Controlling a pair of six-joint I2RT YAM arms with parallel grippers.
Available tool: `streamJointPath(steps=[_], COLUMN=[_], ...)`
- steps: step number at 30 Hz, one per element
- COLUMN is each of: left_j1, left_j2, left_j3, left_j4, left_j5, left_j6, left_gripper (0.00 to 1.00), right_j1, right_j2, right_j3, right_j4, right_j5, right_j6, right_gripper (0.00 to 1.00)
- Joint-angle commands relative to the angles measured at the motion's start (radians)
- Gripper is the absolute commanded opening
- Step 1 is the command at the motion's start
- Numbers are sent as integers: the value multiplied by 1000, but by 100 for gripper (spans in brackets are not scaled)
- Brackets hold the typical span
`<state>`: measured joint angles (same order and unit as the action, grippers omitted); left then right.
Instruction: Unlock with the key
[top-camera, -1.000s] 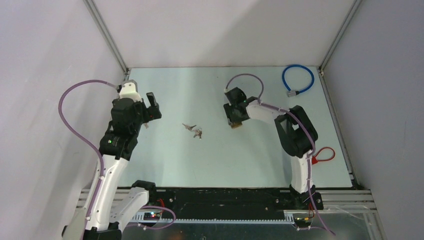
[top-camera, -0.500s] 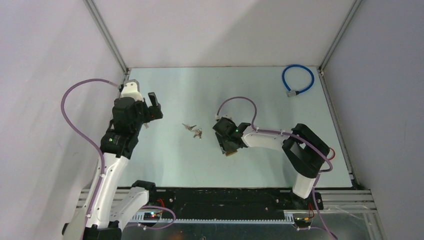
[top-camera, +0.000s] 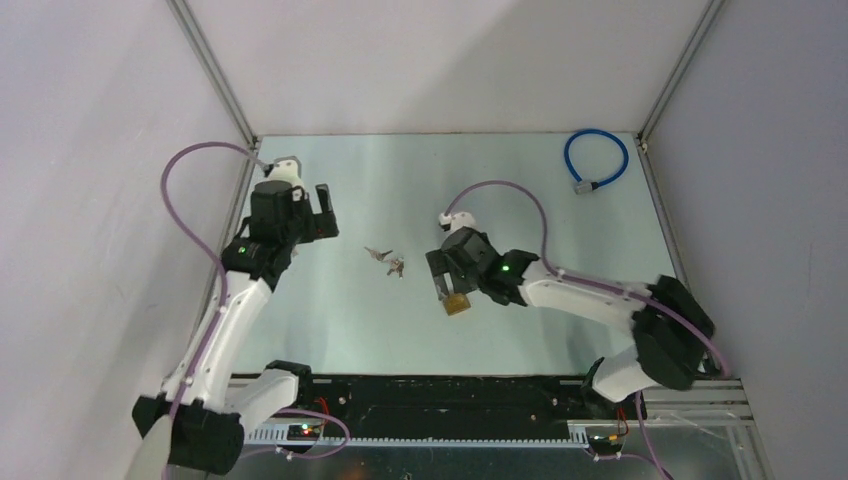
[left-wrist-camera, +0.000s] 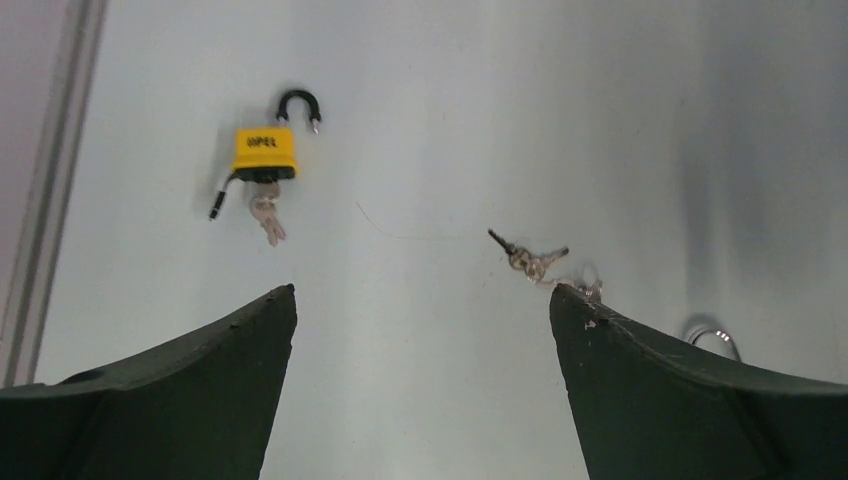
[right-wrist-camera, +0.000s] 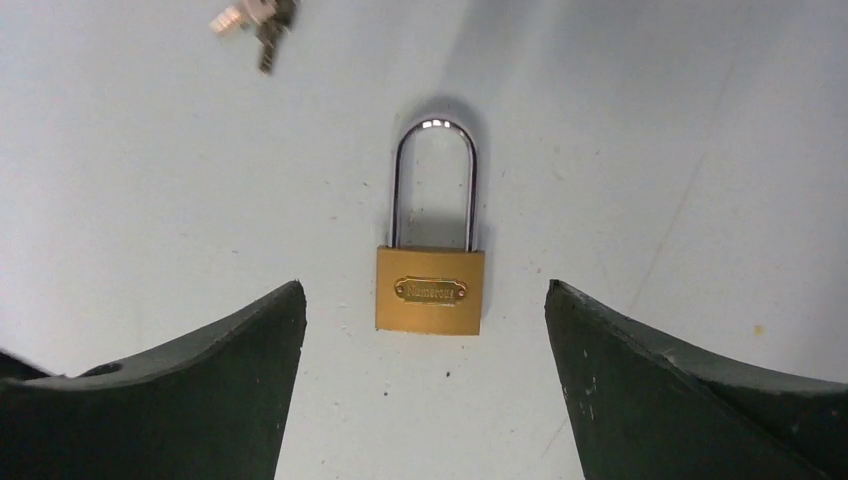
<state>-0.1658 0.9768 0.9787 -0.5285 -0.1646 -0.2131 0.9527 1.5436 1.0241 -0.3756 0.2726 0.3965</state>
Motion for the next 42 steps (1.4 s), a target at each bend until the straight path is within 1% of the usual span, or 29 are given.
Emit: streamJointPath(steps=[1, 5, 6, 9, 10, 11, 12, 13, 14, 16, 21, 24, 28, 32, 38, 39, 42], left_j1=[-48, -111, -128, -160, -174, -181, -189, -193, -196, -198, -200, -213, -230, -234, -235, -236, -237], left_j2=[125, 276, 336, 457, 522, 551, 611, 641, 694, 769, 924, 974, 1030, 1069, 1054, 1048, 999], left_j3=[66, 147, 179, 244, 280, 297, 331, 349, 379, 422, 504, 537, 556, 547, 474, 446, 387], left_j4=[-46, -114, -140, -200, -210, -228, -236, -250, -257, -273, -303, -304, -303, -302, -294, -286, -269], left_j5=[28, -3, -8, -13, -13, -11, -10, -5, -1, 0, 42, 71, 111, 122, 146, 154, 155], left_j6=[-2, 22, 23, 46, 54, 72, 82, 100, 112, 141, 184, 187, 179, 154, 68, 49, 10], left_gripper=[100, 100, 99, 95, 92, 90, 82, 79, 71, 64, 58, 56, 55, 50, 48, 45, 41], right_j1=[-41, -107, -132, -180, -200, -209, -228, -235, -252, -271, -308, -325, -340, -352, -357, -358, -358], right_j2=[-180, -318, -339, -437, -469, -482, -505, -516, -531, -550, -587, -608, -627, -641, -645, -646, -657], right_j3=[-67, -182, -223, -314, -331, -360, -373, -398, -409, -434, -480, -497, -519, -527, -530, -530, -530], right_j4=[77, 120, 137, 177, 185, 199, 205, 218, 223, 229, 241, 241, 238, 233, 236, 236, 233], right_j5=[39, 8, -2, -56, -75, -82, -96, -102, -114, -129, -164, -184, -203, -214, -228, -231, -238], right_j6=[-59, -72, -69, -59, -58, -57, -56, -56, -55, -55, -56, -56, -51, -45, -40, -39, -36], right_gripper=[91, 91, 91, 91, 91, 90, 90, 90, 90, 90, 90, 90, 90, 90, 90, 90, 89])
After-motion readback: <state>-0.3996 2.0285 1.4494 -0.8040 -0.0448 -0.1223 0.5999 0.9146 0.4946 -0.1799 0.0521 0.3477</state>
